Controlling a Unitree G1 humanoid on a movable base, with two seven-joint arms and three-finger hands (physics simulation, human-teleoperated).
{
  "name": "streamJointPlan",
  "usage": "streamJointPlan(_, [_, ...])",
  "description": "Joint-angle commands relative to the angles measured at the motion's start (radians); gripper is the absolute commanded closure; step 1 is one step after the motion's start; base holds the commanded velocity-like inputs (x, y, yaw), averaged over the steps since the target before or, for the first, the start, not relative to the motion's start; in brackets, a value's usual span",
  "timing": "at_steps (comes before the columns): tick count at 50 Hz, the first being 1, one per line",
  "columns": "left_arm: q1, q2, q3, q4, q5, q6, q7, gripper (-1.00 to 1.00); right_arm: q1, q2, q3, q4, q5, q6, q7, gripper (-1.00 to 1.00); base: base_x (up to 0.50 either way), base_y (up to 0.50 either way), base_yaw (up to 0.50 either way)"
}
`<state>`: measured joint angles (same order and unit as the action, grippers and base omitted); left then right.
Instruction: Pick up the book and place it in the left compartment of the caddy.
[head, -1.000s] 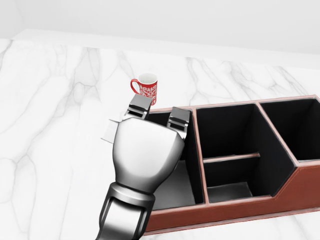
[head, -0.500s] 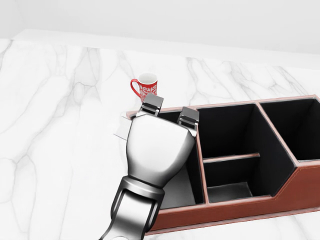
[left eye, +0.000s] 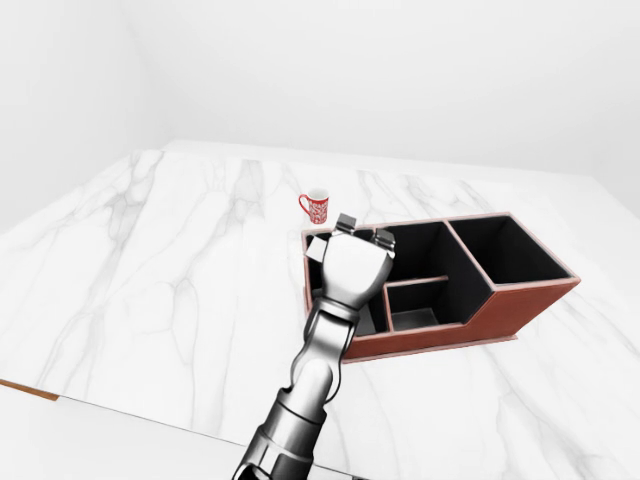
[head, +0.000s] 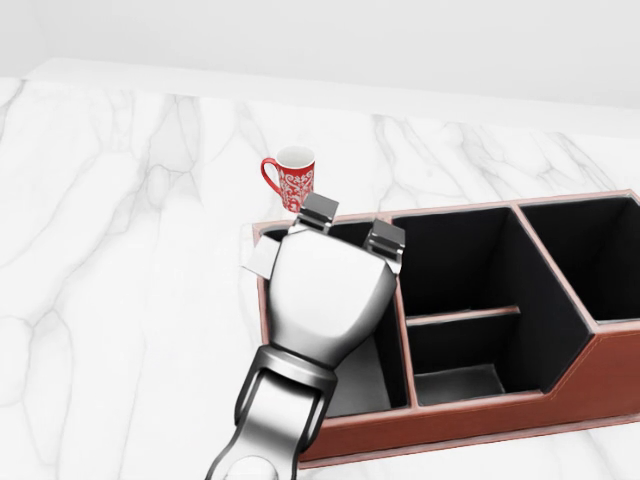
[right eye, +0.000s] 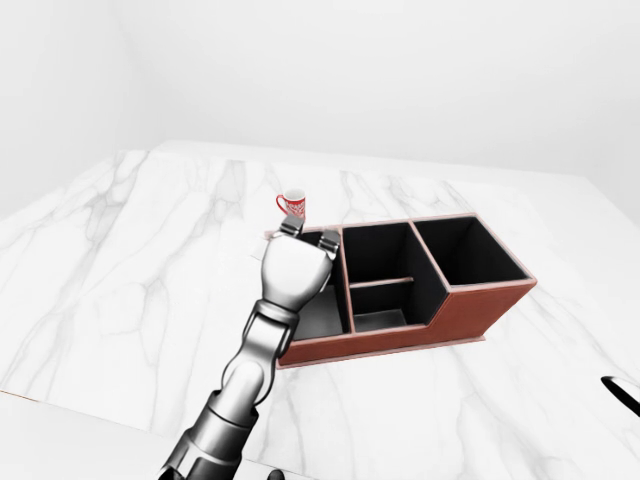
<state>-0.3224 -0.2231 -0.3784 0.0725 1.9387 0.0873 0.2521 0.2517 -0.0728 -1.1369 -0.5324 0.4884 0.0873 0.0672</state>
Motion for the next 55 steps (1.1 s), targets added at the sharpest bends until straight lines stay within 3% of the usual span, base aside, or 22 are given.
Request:
streamJointPlan(1, [-0.028, 0.002, 0.01, 0.06, -0.013, 0.0, 0.059, 1.0, 0.0, -0.001, 0.0, 0.0, 0.001, 0.0, -0.004, -1.0, 0.0, 0.0, 0.0])
streamJointPlan(9, [-0.042, 0.001, 0.016, 0.086, -0.022, 0.0, 0.066, 1.0, -0.003, -0.003, 0.007, 0.011, -0.005, 0.0, -0.004, -1.0, 0.0, 0.0, 0.0])
streamJointPlan(14, [-0.075, 0.002, 0.039, 0.223, -0.045, 0.0, 0.12, 1.0, 0.001, -0.002, 0.004, 0.004, 0.0, 0.0, -0.003, -1.0, 0.0, 0.0, 0.0])
streamJointPlan(55, [-0.196, 0.013, 0.079, 0.598, -0.15, 0.0, 0.26, 1.0, 0.0, 0.0, 0.004, 0.004, -0.004, 0.0, 0.001, -1.0, 0.0, 0.0, 0.0])
